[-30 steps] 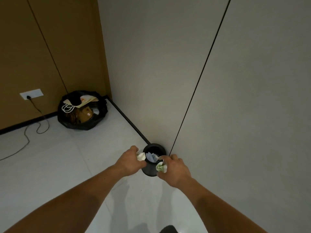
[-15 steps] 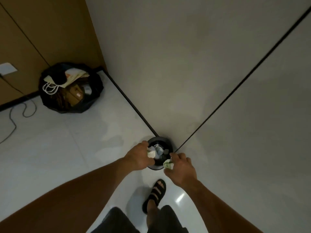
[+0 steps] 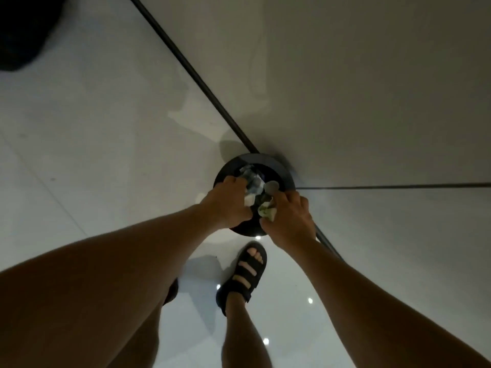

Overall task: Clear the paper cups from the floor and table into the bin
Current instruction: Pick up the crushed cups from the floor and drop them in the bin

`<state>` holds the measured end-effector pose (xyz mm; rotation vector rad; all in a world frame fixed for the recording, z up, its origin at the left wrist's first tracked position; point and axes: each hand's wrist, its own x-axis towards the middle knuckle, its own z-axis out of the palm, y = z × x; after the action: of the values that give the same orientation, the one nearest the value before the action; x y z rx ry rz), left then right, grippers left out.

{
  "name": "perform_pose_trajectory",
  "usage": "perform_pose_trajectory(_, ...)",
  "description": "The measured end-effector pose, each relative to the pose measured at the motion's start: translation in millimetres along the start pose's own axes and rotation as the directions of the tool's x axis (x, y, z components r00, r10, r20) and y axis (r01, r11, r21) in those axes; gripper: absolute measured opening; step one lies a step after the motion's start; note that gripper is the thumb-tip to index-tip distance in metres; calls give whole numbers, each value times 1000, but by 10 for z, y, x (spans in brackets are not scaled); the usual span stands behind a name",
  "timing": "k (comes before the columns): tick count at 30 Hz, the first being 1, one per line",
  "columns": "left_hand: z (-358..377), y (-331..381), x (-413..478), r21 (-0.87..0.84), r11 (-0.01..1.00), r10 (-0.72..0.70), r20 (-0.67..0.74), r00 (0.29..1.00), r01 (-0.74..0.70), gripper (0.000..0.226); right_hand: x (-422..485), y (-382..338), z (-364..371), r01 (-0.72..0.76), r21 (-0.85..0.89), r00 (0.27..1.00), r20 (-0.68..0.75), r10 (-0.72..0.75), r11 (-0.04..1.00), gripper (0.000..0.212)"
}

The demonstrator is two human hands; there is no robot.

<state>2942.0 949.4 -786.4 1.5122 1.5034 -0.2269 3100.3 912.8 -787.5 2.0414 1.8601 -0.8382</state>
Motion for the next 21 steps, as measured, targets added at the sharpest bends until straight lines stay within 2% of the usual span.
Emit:
perform_pose_trajectory(5, 267, -305, 506, 86, 993, 76, 50, 996, -80, 73, 374, 141, 599, -49, 43, 999, 27, 47, 998, 76)
perform_pose_trajectory(9, 297, -410, 441, 79, 994, 69, 67, 995, -74, 72, 225, 153, 635, -125, 118, 991, 53, 119, 985, 69)
perform_pose_trajectory(14, -204, -315, 47, 97, 994, 54, 31, 998, -57, 67, -108, 64, 111, -137, 130, 990, 59, 131, 982, 73)
perform_pose_trajectory(18, -790, 63, -462, 105, 988, 120, -17, 993, -117, 78, -444, -244, -577, -127, 163, 992, 34, 123, 978, 77)
perform_pose_trajectory(21, -1192, 384, -921, 112, 977, 184, -27, 983, -180, 78, -801, -573, -1120, -123, 238, 992, -8, 128, 963, 79)
